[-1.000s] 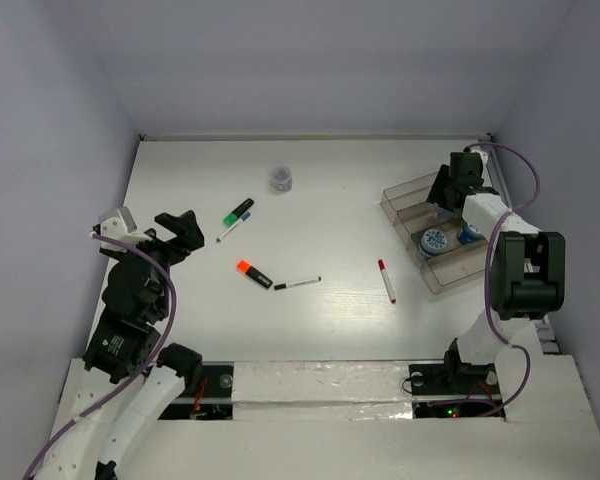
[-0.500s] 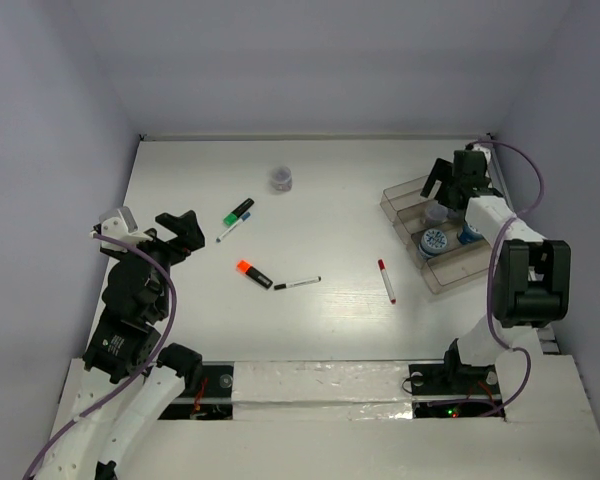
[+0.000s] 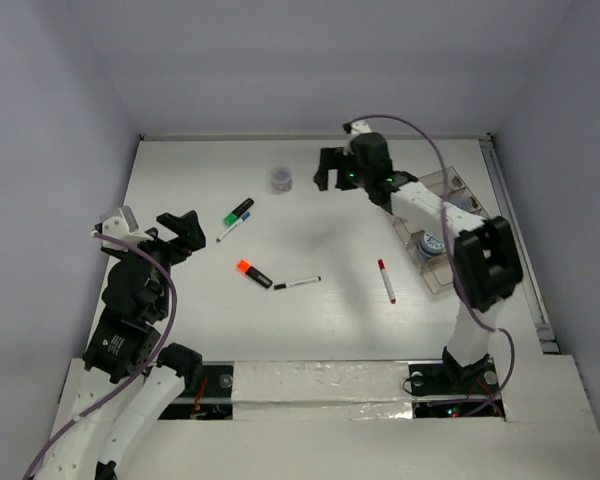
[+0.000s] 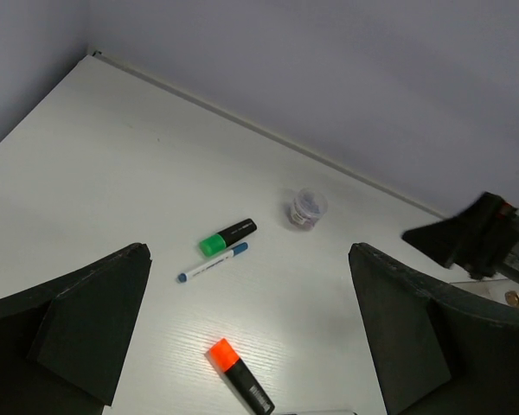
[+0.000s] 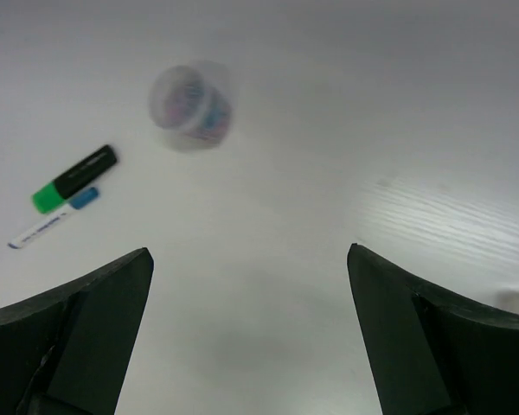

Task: Sort the stationery into containers
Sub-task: Pick up the stationery from the center of the board.

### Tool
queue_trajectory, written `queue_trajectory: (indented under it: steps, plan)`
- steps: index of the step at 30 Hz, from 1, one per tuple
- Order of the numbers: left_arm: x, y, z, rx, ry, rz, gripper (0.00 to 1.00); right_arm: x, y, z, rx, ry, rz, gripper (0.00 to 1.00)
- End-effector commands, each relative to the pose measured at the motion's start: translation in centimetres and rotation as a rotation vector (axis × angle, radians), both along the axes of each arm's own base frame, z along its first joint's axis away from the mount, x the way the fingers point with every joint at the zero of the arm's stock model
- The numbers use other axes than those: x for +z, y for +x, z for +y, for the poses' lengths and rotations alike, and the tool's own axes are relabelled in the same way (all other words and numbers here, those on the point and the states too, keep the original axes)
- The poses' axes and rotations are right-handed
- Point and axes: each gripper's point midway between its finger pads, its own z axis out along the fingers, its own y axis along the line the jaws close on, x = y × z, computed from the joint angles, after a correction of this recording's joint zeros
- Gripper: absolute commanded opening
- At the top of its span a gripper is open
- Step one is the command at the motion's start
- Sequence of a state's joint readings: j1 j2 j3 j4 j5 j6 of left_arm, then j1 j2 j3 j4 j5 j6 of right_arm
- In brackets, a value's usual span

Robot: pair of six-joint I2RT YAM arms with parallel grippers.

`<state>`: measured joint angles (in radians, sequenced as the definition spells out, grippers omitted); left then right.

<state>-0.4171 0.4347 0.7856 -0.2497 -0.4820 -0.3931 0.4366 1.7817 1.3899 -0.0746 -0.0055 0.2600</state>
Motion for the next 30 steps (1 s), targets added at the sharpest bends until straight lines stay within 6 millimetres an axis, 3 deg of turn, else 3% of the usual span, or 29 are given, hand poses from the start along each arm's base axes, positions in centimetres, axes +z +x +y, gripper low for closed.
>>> queue_trajectory:
  steps: [1, 5, 6, 8, 12, 18, 19, 25, 30]
  plan:
    - [0.9, 0.5, -0.3, -0.011, 0.000, -0.038, 0.99, 0.3, 2.6, 5.5, 0.094, 0.047, -0.040, 1.00]
    - [0.9, 0.7, -0.5, -0.019, 0.004, -0.036, 0.99, -1.7, 4.0, 10.8, 0.182, -0.012, -0.029, 1.00]
    - [0.9, 0.7, -0.5, -0.020, 0.004, -0.036, 0.99, -3.1, 3.2, 12.1, 0.210, -0.055, 0.011, 1.00]
    - [1.0, 0.6, -0.6, -0.023, 0.004, -0.039, 0.99, -4.4, 4.5, 13.9, 0.225, -0.113, 0.000, 1.00]
    - [0.9, 0.6, -0.6, -0.023, 0.005, -0.038, 0.99, -7.4, 6.0, 14.8, 0.189, -0.211, 0.039, 1.00]
    - [0.8, 0.9, -1.1, -0.047, 0.014, -0.032, 0.99, -10.2, 7.9, 16.1, 0.172, -0.242, 0.029, 1.00]
    - [0.7, 0.9, -1.2, -0.051, 0.015, -0.030, 0.99, -9.5, 8.1, 16.8, 0.171, -0.233, 0.004, 1.00]
    - [0.7, 1.0, -1.3, -0.057, 0.019, -0.028, 0.99, -9.7, 10.4, 17.3, 0.105, -0.208, -0.065, 0.99]
    - [0.7, 0.9, -1.4, -0.068, 0.021, -0.032, 0.99, -9.3, 11.2, 18.1, 0.075, -0.183, -0.109, 0.97]
